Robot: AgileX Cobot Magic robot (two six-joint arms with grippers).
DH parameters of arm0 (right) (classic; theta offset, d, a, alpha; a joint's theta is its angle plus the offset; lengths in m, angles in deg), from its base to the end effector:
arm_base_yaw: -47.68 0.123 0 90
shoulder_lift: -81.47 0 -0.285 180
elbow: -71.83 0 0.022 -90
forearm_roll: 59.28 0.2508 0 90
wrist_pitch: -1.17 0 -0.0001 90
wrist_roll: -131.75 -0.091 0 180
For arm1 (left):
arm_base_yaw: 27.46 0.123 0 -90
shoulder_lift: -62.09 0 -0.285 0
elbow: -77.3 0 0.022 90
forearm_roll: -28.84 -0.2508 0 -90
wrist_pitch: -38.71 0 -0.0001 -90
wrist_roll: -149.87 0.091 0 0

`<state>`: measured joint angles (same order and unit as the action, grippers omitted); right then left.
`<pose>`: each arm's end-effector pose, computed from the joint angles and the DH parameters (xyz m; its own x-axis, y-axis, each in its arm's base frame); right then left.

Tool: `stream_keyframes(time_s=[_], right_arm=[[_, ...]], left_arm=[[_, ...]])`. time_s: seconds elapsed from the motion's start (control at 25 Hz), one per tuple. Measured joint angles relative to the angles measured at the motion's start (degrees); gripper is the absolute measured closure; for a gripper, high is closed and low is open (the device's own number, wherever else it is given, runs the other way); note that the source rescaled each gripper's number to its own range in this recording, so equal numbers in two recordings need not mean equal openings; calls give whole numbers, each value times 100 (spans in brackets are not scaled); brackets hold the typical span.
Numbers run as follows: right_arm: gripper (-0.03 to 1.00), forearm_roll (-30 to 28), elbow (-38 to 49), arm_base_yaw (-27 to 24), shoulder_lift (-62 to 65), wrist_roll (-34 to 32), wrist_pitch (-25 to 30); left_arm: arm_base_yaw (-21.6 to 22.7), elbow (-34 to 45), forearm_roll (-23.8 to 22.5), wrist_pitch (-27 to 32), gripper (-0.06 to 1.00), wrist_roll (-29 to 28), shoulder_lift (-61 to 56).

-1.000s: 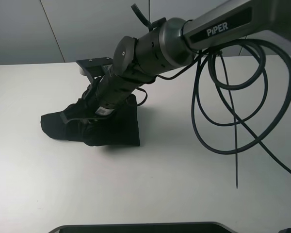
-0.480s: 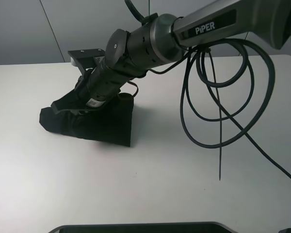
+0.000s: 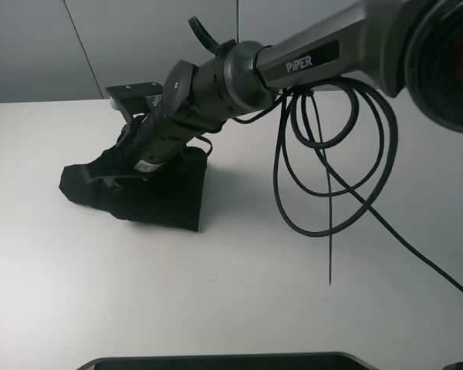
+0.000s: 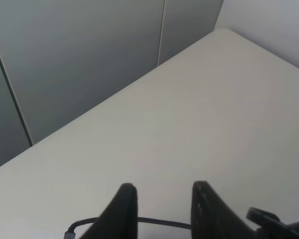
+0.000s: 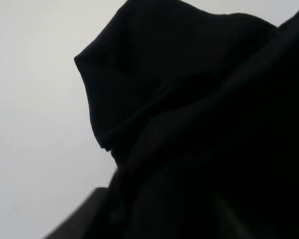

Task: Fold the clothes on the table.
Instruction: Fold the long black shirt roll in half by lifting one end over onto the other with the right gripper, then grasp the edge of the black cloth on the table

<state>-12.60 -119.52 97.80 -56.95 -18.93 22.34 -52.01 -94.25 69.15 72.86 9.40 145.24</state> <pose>0.2898 0.3842 0.1093 -0.7105 -0.4518 -0.5395 -0.6804 0.6368 0.3628 0.2514 -0.1512 0.3799 -0.3864 0.2561 -0.8861 0.7083 0.6977 -0.1072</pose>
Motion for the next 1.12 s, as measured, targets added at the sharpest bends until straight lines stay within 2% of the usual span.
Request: stream_keyframes(time_s=[0.08, 0.12, 0.16, 0.28, 0.56, 0.68, 0.72, 0.76, 0.8, 0.88, 0.92, 0.96, 1.04, 1.12], right_arm=[[14, 113, -58, 9, -51, 37, -61], [5, 166, -83, 9, -60, 66, -84], [1, 194, -95, 9, -60, 98, -98], [-3, 205, -188, 9, -60, 329, 23], [-3, 168, -202, 9, 387, 728, 556], [-2, -74, -223, 9, 694, 741, 790], [1, -234, -223, 9, 786, 709, 881], [9, -403, -246, 9, 861, 638, 948], [21, -685, -248, 9, 906, 480, 1056], [57, -1452, -257, 9, 942, 51, 1357], [79, -1815, -257, 9, 942, -232, 1581], [89, -2250, -246, 9, 942, -513, 1832], [95, -2984, -206, 9, 942, -924, 2231], [96, -3635, -197, 9, 931, -1254, 2585]], left_arm=[[0, 0, 10, 24, 59, 0, 0], [0, 0, 10, 33, 59, 0, 0], [0, 0, 10, 37, 59, 0, 0], [0, 0, 10, 47, 59, 0, 0], [0, 0, -1, 85, 59, 0, 0], [0, 0, -13, 136, 59, 106, 0], [0, 0, -13, 187, 59, 135, 0], [0, 0, -13, 201, 59, 161, 0], [0, 0, -13, 227, 59, 174, 0], [0, 0, -13, 254, 59, 186, 0], [0, 0, -13, 268, 59, 186, 0], [0, 0, -13, 277, 59, 196, 0], [0, 0, -13, 277, 59, 208, 0], [0, 0, -24, 290, 59, 233, 0]])
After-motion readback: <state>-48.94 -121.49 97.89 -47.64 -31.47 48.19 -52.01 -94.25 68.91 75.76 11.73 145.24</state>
